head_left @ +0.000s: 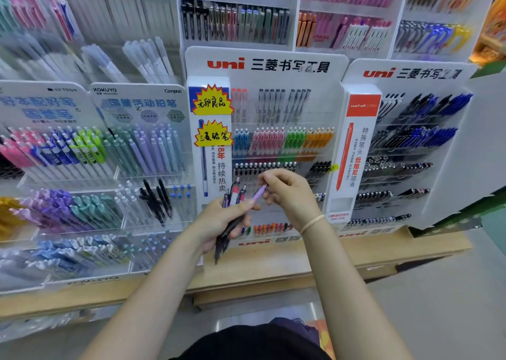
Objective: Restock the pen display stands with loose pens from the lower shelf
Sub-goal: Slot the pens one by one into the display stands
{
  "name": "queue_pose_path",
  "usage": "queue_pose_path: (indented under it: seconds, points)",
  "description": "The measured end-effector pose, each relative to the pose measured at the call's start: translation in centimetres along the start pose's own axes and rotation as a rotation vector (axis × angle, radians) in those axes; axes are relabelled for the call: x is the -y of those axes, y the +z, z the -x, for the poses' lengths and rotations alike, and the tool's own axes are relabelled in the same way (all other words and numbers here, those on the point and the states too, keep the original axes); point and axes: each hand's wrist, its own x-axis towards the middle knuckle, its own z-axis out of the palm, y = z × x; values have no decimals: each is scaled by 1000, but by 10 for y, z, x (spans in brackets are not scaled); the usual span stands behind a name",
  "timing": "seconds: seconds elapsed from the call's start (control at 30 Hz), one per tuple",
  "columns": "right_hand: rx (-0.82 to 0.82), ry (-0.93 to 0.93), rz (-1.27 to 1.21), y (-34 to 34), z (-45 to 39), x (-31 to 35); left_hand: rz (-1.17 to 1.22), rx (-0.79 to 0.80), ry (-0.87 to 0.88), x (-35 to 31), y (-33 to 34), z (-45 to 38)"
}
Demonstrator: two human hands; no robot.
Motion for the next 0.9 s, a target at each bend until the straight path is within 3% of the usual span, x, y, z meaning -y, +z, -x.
queue_pose_path:
  seconds: [0.2,0.37,0.47,0.63,0.9]
  points:
    - [54,110,-112,-2,10,-14,16,-147,9,15,6,-7]
    - [-145,8,-143,-19,7,-16,64,-184,-26,27,6,-11]
    - [-183,-75,-79,-27,-3,-10,86,-235,-78,34,-5,-12]
    - [-95,-150,219,-12,-14,-18,118,-117,-76,43,-20,-5]
    - [78,-87,350,12,-31,-50,313,-219,-149,54,-28,3]
